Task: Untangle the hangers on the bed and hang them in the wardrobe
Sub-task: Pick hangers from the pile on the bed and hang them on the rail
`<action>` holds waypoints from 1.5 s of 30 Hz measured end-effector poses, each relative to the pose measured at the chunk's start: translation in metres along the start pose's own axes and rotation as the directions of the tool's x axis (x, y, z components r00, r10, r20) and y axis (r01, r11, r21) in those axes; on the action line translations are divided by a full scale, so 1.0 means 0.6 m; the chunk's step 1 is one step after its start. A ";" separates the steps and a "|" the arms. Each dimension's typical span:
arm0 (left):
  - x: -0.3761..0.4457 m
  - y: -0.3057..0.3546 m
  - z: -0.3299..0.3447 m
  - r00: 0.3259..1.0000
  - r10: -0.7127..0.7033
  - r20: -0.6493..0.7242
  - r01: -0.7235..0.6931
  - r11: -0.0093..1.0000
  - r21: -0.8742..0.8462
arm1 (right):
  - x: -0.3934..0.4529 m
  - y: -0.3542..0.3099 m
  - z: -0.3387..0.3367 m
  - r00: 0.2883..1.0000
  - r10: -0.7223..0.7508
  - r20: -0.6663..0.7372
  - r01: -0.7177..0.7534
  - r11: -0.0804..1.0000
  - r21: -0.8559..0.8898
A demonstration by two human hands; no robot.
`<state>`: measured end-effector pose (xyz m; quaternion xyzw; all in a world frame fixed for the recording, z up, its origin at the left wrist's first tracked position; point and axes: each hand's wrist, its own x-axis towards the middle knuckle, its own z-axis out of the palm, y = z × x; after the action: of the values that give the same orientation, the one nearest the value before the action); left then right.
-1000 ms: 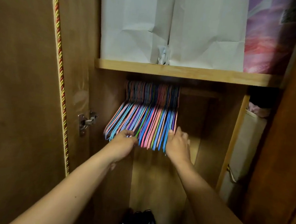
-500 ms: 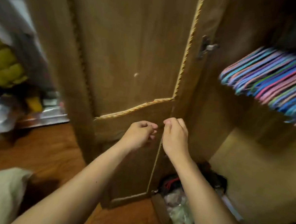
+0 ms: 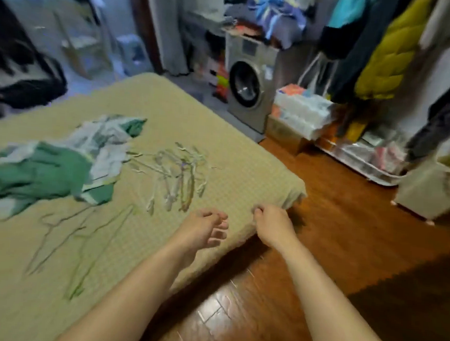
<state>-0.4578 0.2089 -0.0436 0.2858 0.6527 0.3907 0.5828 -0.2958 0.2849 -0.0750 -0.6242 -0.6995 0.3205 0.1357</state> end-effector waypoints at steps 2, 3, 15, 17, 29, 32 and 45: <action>0.003 -0.026 -0.119 0.994 -0.032 -0.107 0.023 0.997 -0.078 | 0.042 -0.096 0.085 0.992 -0.101 0.074 0.101 0.995 0.003; 0.007 -0.042 -0.167 0.987 -0.058 -0.151 0.041 0.993 -0.109 | 0.054 -0.136 0.121 0.985 -0.136 0.102 0.137 0.991 0.000; 0.112 -0.179 -0.496 0.869 -0.339 -0.360 0.216 0.915 -0.341 | 0.215 -0.324 0.456 0.885 -0.198 0.422 0.223 0.975 -0.009; 0.153 -0.193 -0.499 0.849 -0.383 -0.363 0.243 0.894 -0.376 | 0.258 -0.314 0.488 0.863 -0.175 0.474 0.209 0.978 -0.018; 0.395 -0.522 -0.667 0.392 -0.472 -0.790 0.546 0.810 -0.213 | 0.463 -0.203 0.767 0.669 -0.095 0.737 0.326 0.929 -0.177; 0.435 -0.641 -0.774 0.323 -0.349 -0.880 0.722 0.692 -0.010 | 0.478 -0.165 0.836 0.654 -0.076 0.753 0.332 0.923 -0.195; 0.368 -0.637 -0.723 0.612 -0.094 -0.786 0.178 0.984 0.021 | 0.252 -0.248 0.982 0.517 0.036 0.855 -0.123 0.992 0.032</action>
<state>-0.8881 0.1120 -0.4779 0.0654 0.8788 0.3982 0.2548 -0.7879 0.2635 -0.4613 -0.4121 -0.6320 0.6214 -0.2113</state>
